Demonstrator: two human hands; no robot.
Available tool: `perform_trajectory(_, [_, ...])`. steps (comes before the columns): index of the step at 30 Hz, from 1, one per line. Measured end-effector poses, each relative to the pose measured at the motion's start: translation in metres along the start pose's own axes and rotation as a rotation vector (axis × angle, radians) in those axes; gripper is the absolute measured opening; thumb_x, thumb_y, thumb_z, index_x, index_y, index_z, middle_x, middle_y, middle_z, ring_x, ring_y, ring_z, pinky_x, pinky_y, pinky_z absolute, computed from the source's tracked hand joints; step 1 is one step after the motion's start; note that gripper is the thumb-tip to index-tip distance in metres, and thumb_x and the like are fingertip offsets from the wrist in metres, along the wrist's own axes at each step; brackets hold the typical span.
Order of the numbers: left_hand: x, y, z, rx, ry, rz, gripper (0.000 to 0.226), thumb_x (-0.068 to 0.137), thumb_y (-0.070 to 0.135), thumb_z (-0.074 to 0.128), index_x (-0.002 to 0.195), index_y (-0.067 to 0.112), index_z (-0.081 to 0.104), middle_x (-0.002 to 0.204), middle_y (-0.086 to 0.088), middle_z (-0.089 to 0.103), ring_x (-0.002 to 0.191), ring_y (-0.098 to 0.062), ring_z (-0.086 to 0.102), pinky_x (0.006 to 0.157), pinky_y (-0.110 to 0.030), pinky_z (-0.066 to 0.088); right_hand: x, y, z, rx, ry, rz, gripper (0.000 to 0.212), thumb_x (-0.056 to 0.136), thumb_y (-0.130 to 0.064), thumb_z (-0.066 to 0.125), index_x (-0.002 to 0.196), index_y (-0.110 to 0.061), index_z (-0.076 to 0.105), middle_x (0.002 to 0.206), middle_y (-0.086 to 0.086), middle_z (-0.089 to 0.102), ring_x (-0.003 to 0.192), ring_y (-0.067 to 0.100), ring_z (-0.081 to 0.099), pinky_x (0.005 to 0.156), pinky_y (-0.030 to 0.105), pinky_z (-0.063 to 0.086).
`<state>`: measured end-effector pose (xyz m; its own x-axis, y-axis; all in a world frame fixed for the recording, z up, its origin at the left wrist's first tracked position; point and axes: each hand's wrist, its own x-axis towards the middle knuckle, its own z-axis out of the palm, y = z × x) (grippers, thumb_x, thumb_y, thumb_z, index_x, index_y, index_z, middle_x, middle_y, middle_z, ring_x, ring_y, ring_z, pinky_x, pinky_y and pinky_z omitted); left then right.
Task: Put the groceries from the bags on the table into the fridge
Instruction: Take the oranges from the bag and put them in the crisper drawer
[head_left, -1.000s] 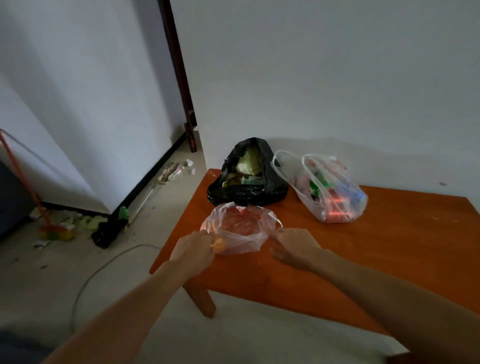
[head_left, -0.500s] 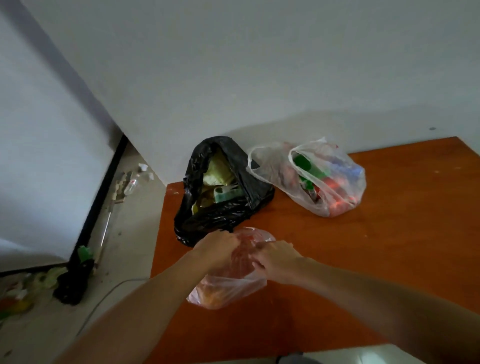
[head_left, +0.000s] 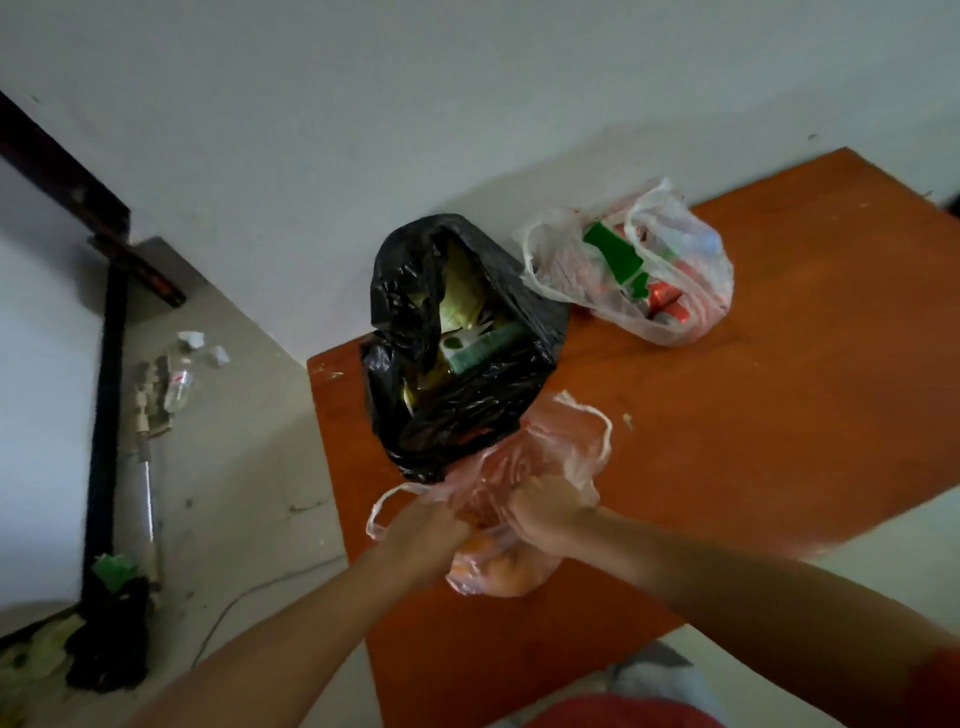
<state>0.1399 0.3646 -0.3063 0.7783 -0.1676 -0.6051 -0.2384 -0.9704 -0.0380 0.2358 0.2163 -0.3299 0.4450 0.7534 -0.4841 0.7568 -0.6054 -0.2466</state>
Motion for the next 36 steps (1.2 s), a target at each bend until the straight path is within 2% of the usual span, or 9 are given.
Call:
perform_trajectory(5, [-0.011,-0.019,0.042,-0.04,0.12,0.094,0.021,0.084,0.002,0.061,0.102,0.013,0.062,0.097,-0.005,0.066,0.073,-0.017,0.063,0.065,-0.032,0.054,-0.006,-0.036,0.022,0.049,-0.008,0.182,0.045,0.095,-0.05,0.046,0.121,-0.014,0.057,0.116,0.009,0.062,0.106,0.03,0.058,0.091,0.041,0.043])
perform_trajectory(8, [-0.012,-0.021,0.055,-0.069,0.218,0.166,0.047,0.081,0.003,0.068,0.125,0.012,0.052,0.139,-0.009,0.047,0.11,-0.028,0.059,0.079,-0.038,0.054,-0.016,-0.047,0.043,0.077,0.087,0.168,0.061,0.085,-0.061,0.051,0.133,-0.024,0.045,0.133,0.004,0.05,0.126,0.03,0.044,0.11,0.049,0.027])
perform_trajectory(12, [-0.003,-0.025,0.056,-0.042,0.312,0.18,0.068,0.081,0.008,0.071,0.138,0.018,0.035,0.147,-0.01,0.03,0.127,-0.028,0.045,0.079,-0.033,0.052,-0.026,-0.056,0.066,0.16,0.272,0.118,0.067,0.074,-0.06,0.061,0.128,-0.024,0.047,0.122,0.001,0.057,0.115,0.024,0.052,0.106,0.046,0.037])
perform_trajectory(15, [0.009,-0.028,0.054,-0.023,0.284,0.216,0.08,0.083,0.013,0.069,0.146,0.018,0.022,0.148,-0.012,0.027,0.136,-0.031,0.034,0.095,-0.037,0.049,-0.032,-0.069,0.078,0.353,0.164,0.146,0.063,0.078,-0.037,0.067,0.132,-0.009,0.051,0.128,0.013,0.056,0.12,0.031,0.049,0.112,0.039,0.029])
perform_trajectory(18, [0.019,-0.025,0.053,-0.011,0.245,0.256,0.093,0.084,0.03,0.07,0.151,0.019,0.007,0.151,-0.012,0.024,0.143,-0.03,0.021,0.108,-0.037,0.036,-0.039,-0.08,0.08,0.494,0.033,0.231,0.066,0.087,-0.021,0.061,0.145,-0.004,0.034,0.141,0.018,0.044,0.126,0.031,0.042,0.112,0.034,0.026])
perform_trajectory(22, [0.031,-0.022,0.055,0.054,0.197,0.277,0.094,0.079,0.043,0.072,0.148,0.017,0.014,0.15,-0.013,0.026,0.141,-0.031,0.021,0.112,-0.037,0.03,-0.046,-0.079,0.081,0.601,-0.062,0.259,0.074,0.089,-0.007,0.061,0.15,-0.012,0.02,0.093,-0.002,0.052,0.075,0.007,0.047,0.07,0.009,0.042])
perform_trajectory(27, [0.034,-0.016,0.063,0.005,0.114,0.223,0.093,0.075,0.033,0.077,0.146,0.013,0.021,0.148,-0.013,0.033,0.134,-0.03,0.035,0.101,-0.041,0.045,-0.073,-0.067,0.069,0.316,0.26,0.129,0.08,0.081,-0.039,0.064,0.148,-0.03,0.02,0.128,0.006,0.054,0.091,0.024,0.064,0.069,0.041,0.057])
perform_trajectory(31, [0.032,-0.012,0.061,-0.007,0.14,0.221,0.092,0.076,0.023,0.076,0.147,0.012,0.018,0.149,-0.009,0.029,0.134,-0.028,0.036,0.095,-0.039,0.048,-0.082,-0.051,0.051,0.256,0.688,0.039,0.083,0.073,-0.048,0.072,0.142,-0.022,0.035,0.13,0.006,0.054,0.112,0.026,0.057,0.087,0.042,0.052])
perform_trajectory(36, [0.028,-0.007,0.059,-0.011,0.165,0.212,0.092,0.078,0.02,0.071,0.149,0.015,0.013,0.152,-0.009,0.023,0.139,-0.028,0.026,0.099,-0.04,0.046,-0.078,-0.014,0.042,0.304,0.629,0.312,0.086,0.075,-0.048,0.063,0.147,-0.02,0.027,0.148,0.012,0.037,0.131,0.033,0.042,0.099,0.053,0.045])
